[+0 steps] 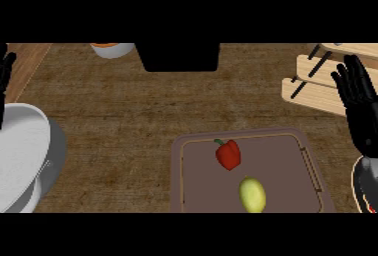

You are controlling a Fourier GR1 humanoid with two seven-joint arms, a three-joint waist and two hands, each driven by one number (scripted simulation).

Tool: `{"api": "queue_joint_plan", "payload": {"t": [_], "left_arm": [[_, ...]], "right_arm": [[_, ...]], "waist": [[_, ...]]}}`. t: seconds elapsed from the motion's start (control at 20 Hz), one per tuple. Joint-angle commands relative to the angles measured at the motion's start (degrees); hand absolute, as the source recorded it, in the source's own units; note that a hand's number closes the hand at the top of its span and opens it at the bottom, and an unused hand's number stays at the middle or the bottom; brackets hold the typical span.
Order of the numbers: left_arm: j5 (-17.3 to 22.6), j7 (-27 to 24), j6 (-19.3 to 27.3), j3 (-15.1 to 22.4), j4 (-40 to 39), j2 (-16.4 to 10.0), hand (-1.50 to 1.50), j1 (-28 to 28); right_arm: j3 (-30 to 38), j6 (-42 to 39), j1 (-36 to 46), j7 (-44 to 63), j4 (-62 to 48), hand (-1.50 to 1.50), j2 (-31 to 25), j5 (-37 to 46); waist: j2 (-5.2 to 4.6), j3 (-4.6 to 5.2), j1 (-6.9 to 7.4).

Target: Pick the lemon from the tray and place it in the tiered shelf

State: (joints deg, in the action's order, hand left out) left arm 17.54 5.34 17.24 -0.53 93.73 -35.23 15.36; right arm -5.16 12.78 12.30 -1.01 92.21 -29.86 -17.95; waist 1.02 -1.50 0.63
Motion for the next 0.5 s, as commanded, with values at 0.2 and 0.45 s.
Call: {"api": "queue_joint_plan", "payload": {"t": [0.2,0.45], "left_arm": [[4.34,7.68,-1.55,3.45,-8.55,5.12,0.0,-14.15],[5.8,8.84,-2.55,8.6,-10.16,11.46,0.0,-16.87]], "right_arm": [[8.6,4.54,-12.04,-22.93,11.36,1.5,2.21,3.22],[10.06,8.34,-29.8,-32.21,2.54,1.5,11.26,3.48]], "waist": [[0.25,1.33,-7.04],[-0.78,1.19,-5.94]]}}
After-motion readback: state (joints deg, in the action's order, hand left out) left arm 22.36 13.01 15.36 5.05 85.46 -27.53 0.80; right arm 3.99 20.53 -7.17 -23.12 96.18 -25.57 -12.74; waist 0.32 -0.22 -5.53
